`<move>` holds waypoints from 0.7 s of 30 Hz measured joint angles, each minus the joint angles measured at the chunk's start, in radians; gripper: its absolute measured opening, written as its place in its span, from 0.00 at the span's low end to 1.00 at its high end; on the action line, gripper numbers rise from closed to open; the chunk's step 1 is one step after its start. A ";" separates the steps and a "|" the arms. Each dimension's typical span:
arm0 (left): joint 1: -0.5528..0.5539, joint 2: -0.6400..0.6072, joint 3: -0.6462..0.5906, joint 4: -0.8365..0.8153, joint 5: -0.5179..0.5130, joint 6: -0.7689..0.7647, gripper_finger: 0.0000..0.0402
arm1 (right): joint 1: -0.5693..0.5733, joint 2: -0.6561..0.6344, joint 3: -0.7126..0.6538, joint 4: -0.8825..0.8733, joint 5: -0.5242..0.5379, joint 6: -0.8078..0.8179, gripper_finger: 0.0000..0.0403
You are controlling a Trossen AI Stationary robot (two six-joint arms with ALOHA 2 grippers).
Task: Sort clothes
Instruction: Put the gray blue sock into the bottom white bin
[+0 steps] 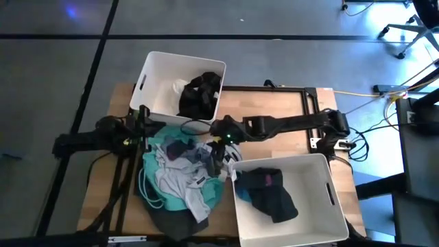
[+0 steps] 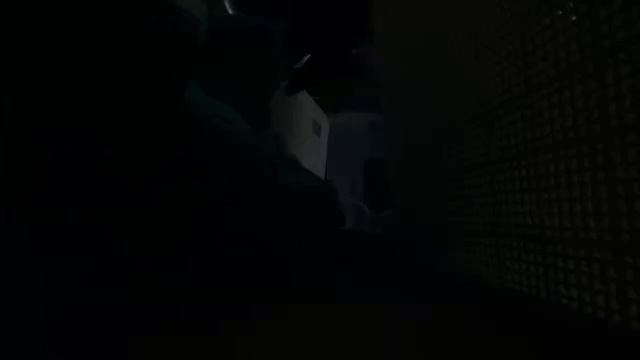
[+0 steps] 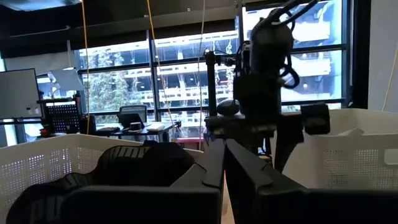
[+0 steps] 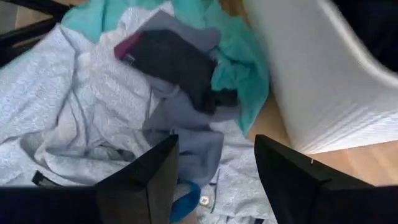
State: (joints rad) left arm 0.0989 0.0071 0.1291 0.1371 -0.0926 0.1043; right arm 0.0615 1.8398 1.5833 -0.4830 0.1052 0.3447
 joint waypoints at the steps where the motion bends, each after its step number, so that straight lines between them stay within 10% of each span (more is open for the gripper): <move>1: 0.000 0.000 0.000 0.000 0.000 0.000 0.01 | -0.003 0.010 0.000 0.000 -0.021 0.000 0.52; 21: 0.000 0.000 0.000 0.000 0.000 0.000 0.01 | -0.003 0.182 0.000 -0.042 -0.251 0.017 0.52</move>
State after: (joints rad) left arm 0.0986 0.0071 0.1291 0.1372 -0.0928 0.1043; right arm 0.0586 2.0220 1.5829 -0.5247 -0.1461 0.3621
